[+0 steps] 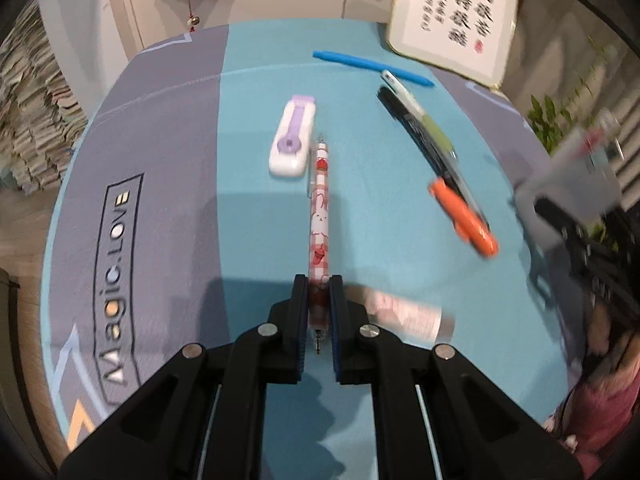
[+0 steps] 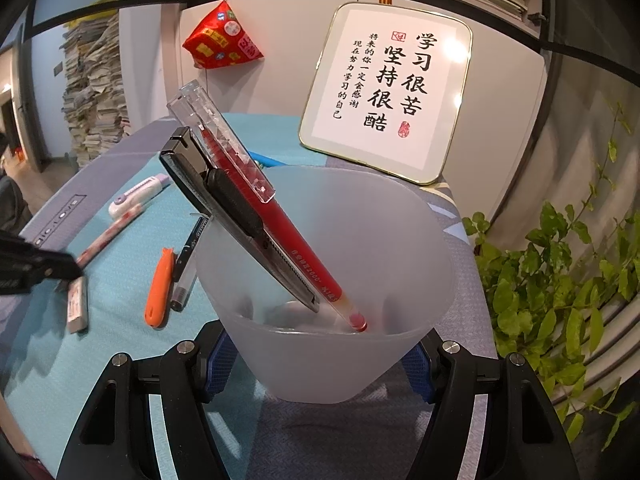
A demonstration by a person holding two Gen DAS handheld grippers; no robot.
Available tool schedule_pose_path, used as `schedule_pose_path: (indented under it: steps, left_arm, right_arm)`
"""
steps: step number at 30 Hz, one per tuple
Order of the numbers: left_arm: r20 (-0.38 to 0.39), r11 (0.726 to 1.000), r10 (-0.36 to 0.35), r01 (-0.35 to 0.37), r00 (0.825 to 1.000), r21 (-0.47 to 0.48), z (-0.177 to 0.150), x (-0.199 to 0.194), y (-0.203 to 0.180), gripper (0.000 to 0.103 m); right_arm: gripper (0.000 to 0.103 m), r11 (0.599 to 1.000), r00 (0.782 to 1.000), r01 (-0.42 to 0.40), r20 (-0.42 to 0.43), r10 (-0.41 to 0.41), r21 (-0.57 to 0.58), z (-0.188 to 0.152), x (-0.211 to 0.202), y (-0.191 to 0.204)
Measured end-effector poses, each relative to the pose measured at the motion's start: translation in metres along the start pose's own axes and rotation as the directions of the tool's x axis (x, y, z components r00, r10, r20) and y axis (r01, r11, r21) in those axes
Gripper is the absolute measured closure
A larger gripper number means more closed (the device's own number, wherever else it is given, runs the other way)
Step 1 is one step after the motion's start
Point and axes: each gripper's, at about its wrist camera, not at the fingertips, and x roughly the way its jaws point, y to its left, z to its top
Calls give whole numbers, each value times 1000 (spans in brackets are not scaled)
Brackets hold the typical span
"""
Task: Organize stationery
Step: 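Lift the pink patterned pen and lower it into the cup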
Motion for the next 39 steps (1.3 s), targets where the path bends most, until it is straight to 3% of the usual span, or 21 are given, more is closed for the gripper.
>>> schedule_pose_path:
  steps: [5,7,10,20,25,27,29,35,39]
  left_arm:
    - [4,998,24,-24,1000,51,-4,-2,-8,95]
    - [7,999,20,-21,1000,29,4,3,-6,93]
    - [13,1000,20,-20,1000,7,20,12,-6,81]
    - [11,997,68,-68,998,30,63,35,-11,78]
    - [10,995,78,-79,997,53,74,41,-15,78]
    - [7,996,66,-67,998,61,74,40,-16,91]
    - [1,996,59,-59,998,60,70,37,-17,92]
    - [111,998,26,-33,993,60,64,-8,-26,92]
    - [204,997,-19,5,979,71,61,-50,-33,92]
  right_arm:
    - [32,1000,1000,-1,-1,1,1,0,0,0]
    - [32,1000,1000,-1,-1,1,2,0,0,0]
    - [32,1000,1000,-2,-2,2,2,0,0,0]
    - [32,1000,1000,-21,-7,21,16,0,1,-2]
    - [32,1000,1000,-23,-7,23,19,0,1,-2]
    - [32,1000,1000,-22,-7,22,20,1,1,-2]
    - [32,1000,1000,-22,-7,22,19,1,1,-2]
    - [32,1000,1000,-14,-9,14,15,0,2,-2]
    - [32,1000,1000,-5,-7,5,13,0,1,-1]
